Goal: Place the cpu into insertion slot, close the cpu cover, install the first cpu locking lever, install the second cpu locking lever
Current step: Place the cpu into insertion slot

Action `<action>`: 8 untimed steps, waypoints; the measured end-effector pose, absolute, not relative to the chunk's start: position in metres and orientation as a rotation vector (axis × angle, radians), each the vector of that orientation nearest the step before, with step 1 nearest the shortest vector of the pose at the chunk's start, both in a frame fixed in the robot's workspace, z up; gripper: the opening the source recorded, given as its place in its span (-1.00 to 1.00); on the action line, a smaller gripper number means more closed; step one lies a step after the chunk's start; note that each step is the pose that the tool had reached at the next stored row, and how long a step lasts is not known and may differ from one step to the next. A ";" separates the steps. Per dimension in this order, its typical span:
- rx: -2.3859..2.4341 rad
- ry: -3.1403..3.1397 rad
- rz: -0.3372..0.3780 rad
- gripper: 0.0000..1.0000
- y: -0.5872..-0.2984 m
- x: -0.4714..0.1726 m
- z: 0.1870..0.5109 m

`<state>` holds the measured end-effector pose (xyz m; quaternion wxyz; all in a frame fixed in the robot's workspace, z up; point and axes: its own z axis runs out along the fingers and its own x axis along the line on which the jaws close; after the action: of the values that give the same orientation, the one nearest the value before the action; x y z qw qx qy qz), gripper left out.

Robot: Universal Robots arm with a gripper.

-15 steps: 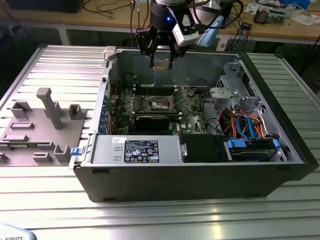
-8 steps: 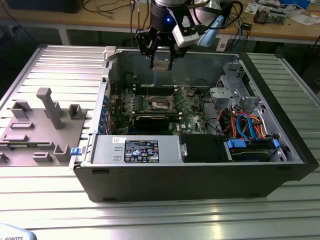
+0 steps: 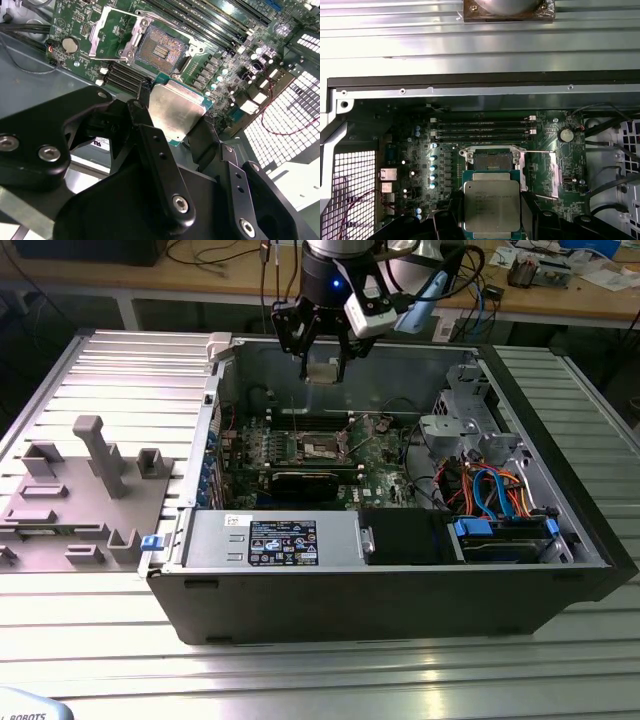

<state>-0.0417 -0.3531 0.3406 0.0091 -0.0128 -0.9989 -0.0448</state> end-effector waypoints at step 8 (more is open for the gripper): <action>-0.040 -3.120 -0.140 0.09 -0.353 -0.042 0.338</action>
<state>-0.0417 -0.3531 0.3381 0.0091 -0.0128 -0.9989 -0.0448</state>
